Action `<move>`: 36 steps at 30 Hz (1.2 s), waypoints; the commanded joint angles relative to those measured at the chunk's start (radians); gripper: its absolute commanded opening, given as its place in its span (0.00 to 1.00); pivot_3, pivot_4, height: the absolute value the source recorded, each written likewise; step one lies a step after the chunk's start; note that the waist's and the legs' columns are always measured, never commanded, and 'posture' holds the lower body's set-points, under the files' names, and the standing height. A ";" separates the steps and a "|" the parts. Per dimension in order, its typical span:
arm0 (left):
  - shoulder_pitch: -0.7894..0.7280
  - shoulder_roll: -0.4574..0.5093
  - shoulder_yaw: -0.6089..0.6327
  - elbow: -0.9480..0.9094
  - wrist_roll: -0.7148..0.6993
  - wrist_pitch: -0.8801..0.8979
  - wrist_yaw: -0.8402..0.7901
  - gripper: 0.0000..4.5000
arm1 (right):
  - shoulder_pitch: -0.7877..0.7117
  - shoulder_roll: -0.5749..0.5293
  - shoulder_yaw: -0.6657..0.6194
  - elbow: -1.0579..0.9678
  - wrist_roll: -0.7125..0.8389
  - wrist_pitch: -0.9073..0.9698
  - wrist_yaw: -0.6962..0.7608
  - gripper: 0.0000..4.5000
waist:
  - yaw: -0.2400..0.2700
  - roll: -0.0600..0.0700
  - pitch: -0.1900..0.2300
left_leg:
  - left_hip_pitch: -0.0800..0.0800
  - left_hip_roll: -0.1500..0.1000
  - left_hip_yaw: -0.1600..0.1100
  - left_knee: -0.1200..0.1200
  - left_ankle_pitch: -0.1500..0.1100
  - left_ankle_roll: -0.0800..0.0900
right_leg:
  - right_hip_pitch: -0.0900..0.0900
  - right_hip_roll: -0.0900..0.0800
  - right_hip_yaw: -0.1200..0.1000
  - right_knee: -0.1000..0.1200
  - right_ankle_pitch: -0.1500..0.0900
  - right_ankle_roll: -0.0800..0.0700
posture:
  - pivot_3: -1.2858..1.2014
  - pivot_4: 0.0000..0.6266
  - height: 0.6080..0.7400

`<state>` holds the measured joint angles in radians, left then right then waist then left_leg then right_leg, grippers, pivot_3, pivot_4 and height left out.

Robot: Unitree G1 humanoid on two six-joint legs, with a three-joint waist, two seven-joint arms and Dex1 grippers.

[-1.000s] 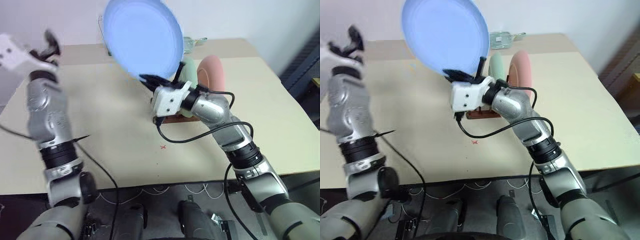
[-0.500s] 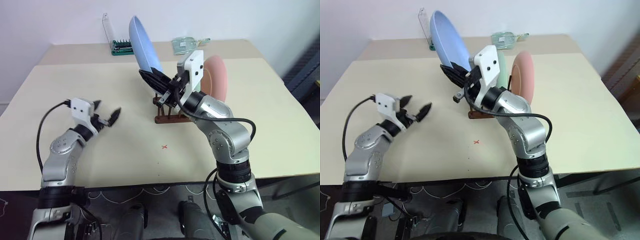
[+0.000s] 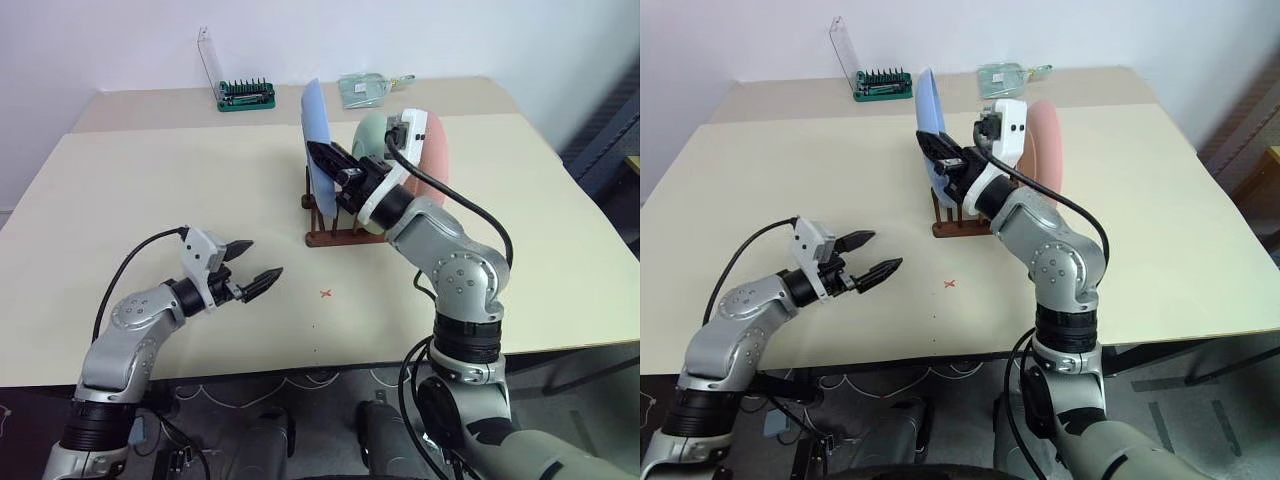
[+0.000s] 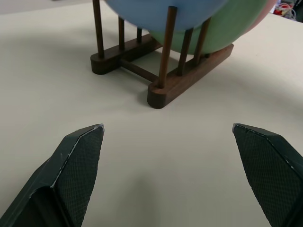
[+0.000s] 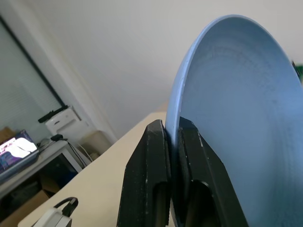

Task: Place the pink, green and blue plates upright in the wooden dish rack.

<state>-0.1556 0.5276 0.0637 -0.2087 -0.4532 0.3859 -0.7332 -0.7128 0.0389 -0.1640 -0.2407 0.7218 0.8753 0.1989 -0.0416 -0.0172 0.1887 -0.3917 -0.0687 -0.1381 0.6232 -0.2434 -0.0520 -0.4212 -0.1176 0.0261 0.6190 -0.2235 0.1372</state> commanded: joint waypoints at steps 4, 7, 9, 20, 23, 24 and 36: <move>0.003 -0.007 -0.003 -0.040 0.003 -0.010 0.002 0.99 | -0.051 0.016 -0.050 0.027 0.067 0.033 -0.104 0.00 | 0.000 0.000 0.000 | 0.000 0.000 0.000 0.000 0.000 0.000 | 0.000 0.000 0.000 0.000 0.000 0.000 | 0.52 0.24 1.00; 0.003 -0.014 -0.009 -0.040 0.010 -0.012 0.002 1.00 | -0.056 0.009 -0.045 0.021 0.082 0.039 -0.110 0.22 | -0.001 0.000 0.000 | 0.000 0.000 0.000 0.000 0.000 0.000 | 0.000 0.000 0.000 0.000 0.000 0.000 | 0.52 0.24 1.00; 0.001 -0.018 -0.012 -0.039 0.013 -0.013 0.003 1.00 | -0.057 0.000 -0.034 0.014 0.078 0.038 -0.107 0.43 | -0.001 0.001 0.000 | 0.000 0.000 0.000 0.000 0.000 0.000 | 0.000 0.000 0.000 0.000 0.000 0.000 | 0.52 0.24 1.00; 0.001 -0.025 -0.012 -0.031 0.017 -0.017 -0.003 1.00 | -0.109 -0.111 0.046 -0.070 0.030 0.018 -0.074 0.99 | -0.001 0.001 0.000 | 0.000 0.000 0.000 -0.001 0.000 0.000 | -0.001 0.000 0.000 0.000 0.000 0.000 | 0.52 0.24 1.00; 0.001 -0.029 -0.013 -0.027 0.021 -0.020 -0.004 1.00 | -0.132 -0.175 0.078 -0.109 0.016 0.035 -0.043 0.99 | -0.001 0.001 0.000 | 0.000 0.000 0.000 -0.001 0.000 0.000 | 0.000 0.000 0.000 0.000 0.000 0.000 | 0.52 0.24 1.00; 0.000 -0.031 -0.015 -0.026 0.023 -0.021 -0.004 1.00 | -0.137 -0.187 0.080 -0.117 0.015 0.037 -0.043 0.99 | -0.001 0.001 0.000 | 0.000 0.000 0.000 -0.001 0.000 0.000 | 0.000 0.000 0.000 0.000 0.000 0.000 | 0.52 0.24 1.00; 0.016 -0.002 0.054 0.043 0.059 -0.091 0.007 1.00 | 0.163 -0.773 -0.159 -0.271 -0.056 -0.164 0.408 0.99 | 0.031 0.000 0.000 | -0.001 0.000 0.001 0.001 -0.002 0.003 | 0.005 0.000 -0.002 -0.007 -0.001 0.001 | 0.52 0.24 1.00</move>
<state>-0.1365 0.5141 0.0886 -0.1665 -0.4039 0.3292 -0.7219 -0.5943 -0.6952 -0.2542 -0.4971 0.6843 0.7554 0.5344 -0.0105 -0.0174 0.1885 -0.3925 -0.0686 -0.1365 0.6250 -0.2456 -0.0481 -0.4158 -0.1182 0.0244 0.6115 -0.2244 0.1386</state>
